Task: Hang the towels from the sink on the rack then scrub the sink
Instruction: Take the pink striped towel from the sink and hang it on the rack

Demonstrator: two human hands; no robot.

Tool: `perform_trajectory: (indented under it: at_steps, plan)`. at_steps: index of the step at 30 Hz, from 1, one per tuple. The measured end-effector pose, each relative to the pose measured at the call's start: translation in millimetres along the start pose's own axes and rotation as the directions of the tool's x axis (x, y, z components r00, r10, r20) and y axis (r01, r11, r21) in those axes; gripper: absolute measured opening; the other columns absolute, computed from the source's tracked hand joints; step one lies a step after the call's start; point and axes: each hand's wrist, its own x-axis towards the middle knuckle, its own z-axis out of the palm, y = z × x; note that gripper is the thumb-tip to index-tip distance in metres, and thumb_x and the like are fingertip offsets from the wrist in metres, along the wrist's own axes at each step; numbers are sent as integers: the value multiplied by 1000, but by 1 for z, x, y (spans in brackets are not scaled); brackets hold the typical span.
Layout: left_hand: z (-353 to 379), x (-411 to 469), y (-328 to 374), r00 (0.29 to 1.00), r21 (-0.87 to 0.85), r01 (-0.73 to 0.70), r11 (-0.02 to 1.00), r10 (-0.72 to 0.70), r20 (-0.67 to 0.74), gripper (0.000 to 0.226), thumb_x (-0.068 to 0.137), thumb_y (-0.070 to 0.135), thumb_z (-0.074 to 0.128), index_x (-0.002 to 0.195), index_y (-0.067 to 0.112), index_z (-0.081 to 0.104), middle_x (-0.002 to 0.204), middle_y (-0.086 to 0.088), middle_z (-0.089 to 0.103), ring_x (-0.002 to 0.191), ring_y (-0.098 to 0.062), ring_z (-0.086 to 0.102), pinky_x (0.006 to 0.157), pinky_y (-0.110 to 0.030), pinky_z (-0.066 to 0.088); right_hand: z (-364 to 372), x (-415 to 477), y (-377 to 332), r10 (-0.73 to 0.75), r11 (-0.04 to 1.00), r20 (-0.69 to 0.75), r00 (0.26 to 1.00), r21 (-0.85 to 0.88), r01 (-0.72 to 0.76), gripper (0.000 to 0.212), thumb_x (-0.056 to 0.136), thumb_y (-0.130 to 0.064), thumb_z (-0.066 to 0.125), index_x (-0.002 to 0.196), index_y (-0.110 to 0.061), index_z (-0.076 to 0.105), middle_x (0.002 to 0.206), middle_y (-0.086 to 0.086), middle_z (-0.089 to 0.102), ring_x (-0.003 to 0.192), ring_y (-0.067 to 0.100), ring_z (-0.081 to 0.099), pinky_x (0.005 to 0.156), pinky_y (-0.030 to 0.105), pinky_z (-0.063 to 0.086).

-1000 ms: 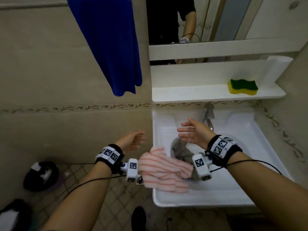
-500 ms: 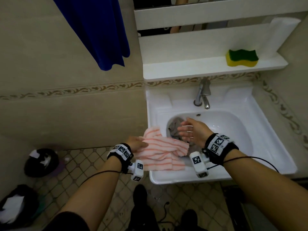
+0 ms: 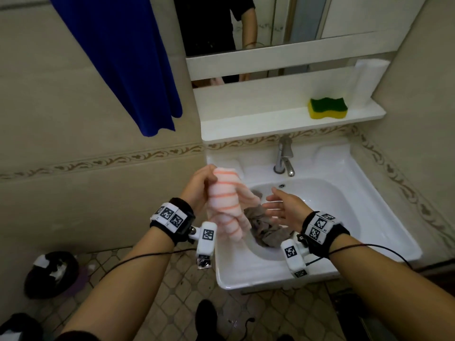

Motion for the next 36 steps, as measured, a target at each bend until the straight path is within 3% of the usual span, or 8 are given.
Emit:
perform_trajectory:
  at_steps: [4,8,11,15,23,27,32,36]
  plan:
    - [25,-8,47,989,-78,-77,994,86,119,8,63,5,44,67,12,44,61,0,48,59,-12,48,57,-25,44,1,-14,-14,-75,996,35,997,-51,77,67,75,-76,58,109,-18,67,107,3,73,97,19,67,79,36,51]
    - [36,-14,86,965,-80,-173,982,186,187,9,65,5,45,67,14,45,71,-4,40,67,-17,43,65,-31,38,13,-25,-34,-154,987,161,975,77,144,87,62,-87,59,115,-19,70,109,11,74,95,28,70,82,46,59]
    - [32,-17,100,934,42,-250,967,230,274,17,65,3,46,61,19,50,68,-2,43,63,-15,42,58,-29,36,26,-33,-54,-306,940,335,891,254,227,72,78,-76,55,124,-21,66,116,13,70,93,28,68,70,37,54]
    - [16,-19,96,925,234,-278,932,194,326,13,65,0,49,67,13,48,68,-4,44,62,-14,44,56,-26,37,43,-41,-83,-532,831,440,724,434,347,44,103,-31,47,140,-9,48,136,21,56,118,34,58,94,45,51]
    - [-14,-26,86,951,361,-156,920,40,308,14,78,27,60,71,16,65,73,-2,60,69,-16,52,66,-26,43,77,-58,-137,-581,813,346,737,294,502,33,90,2,51,121,-2,60,104,15,70,99,25,67,79,34,56]
    - [-16,-24,99,980,481,-115,869,19,200,49,96,58,45,113,20,70,109,-3,73,98,-22,68,84,-33,52,101,-74,-162,-567,821,432,701,224,526,23,89,0,49,107,-6,63,97,12,70,90,21,67,78,31,54]
    - [-9,-24,123,974,351,-135,926,59,221,72,90,71,36,123,14,66,114,-10,67,102,-26,60,91,-40,44,128,-91,-187,-530,820,510,678,105,563,25,88,7,43,106,-2,57,95,18,65,87,26,63,82,35,51]
    - [-14,-25,143,974,158,-211,965,194,117,57,93,55,48,125,11,65,110,-14,65,98,-27,57,79,-30,48,138,-101,-198,-500,799,531,684,-20,600,31,86,12,44,99,-5,66,88,12,70,76,18,67,71,25,55]
